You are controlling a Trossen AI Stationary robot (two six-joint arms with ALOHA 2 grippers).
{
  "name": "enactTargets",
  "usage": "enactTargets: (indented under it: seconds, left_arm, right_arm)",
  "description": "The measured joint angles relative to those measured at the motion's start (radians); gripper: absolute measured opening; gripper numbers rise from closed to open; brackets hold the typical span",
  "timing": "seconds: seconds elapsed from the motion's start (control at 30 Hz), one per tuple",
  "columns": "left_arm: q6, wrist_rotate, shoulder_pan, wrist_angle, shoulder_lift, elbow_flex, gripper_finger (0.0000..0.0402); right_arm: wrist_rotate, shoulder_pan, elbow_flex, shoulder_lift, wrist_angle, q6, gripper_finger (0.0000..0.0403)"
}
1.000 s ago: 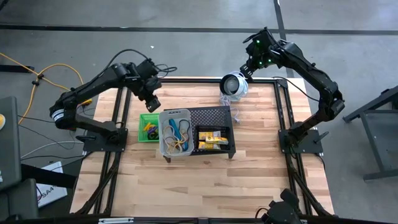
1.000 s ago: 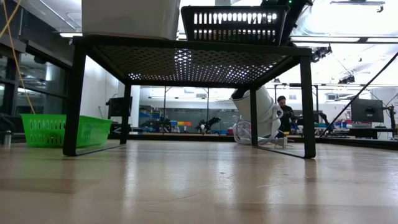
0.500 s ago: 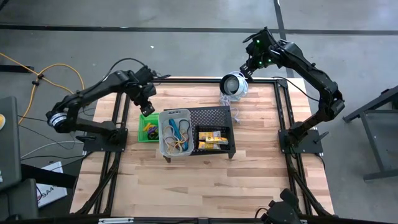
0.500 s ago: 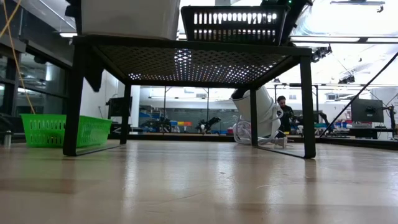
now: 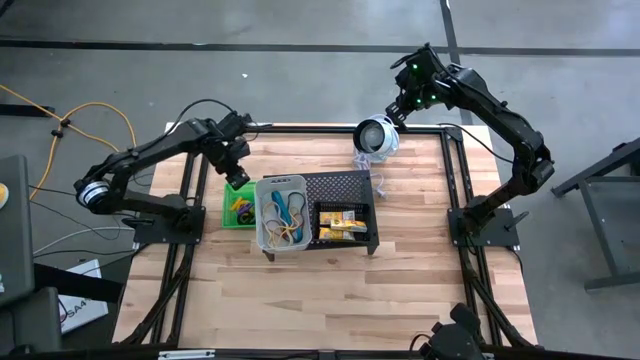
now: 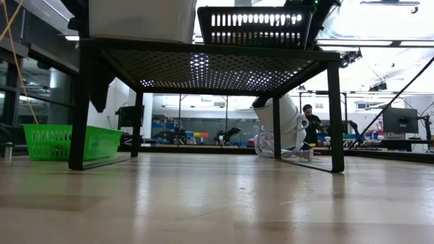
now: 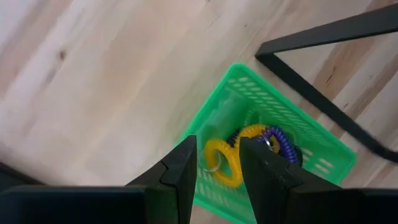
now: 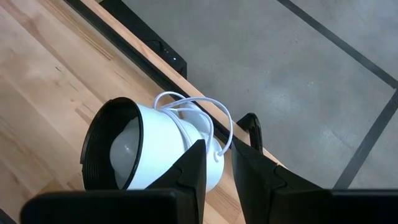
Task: Pick & Place Office Desk Supplies
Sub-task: Put the green bin with the spring keychain on the shelf
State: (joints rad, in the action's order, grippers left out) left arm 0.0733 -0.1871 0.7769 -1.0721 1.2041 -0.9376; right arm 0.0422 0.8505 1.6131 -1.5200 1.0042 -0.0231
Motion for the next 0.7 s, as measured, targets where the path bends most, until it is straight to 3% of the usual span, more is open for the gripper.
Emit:
enactTargets:
  seconds: [0.27,0.47,0.7]
  left_arm:
    - [-0.392,0.01,-0.038,-0.086,-0.002,0.014,0.0117]
    - [-0.675,0.104,-0.127,-0.158,-0.034,0.014,0.0117]
    - [-0.801,0.183,-0.243,-0.152,-0.082,0.014,0.0117]
  right_arm:
    - [0.0,0.0,0.0,0.0,0.0,0.0,0.0065]
    - [0.0,0.0,0.0,0.0,0.0,0.0,0.0065]
    - [0.0,0.0,0.0,0.0,0.0,0.0,0.0065]
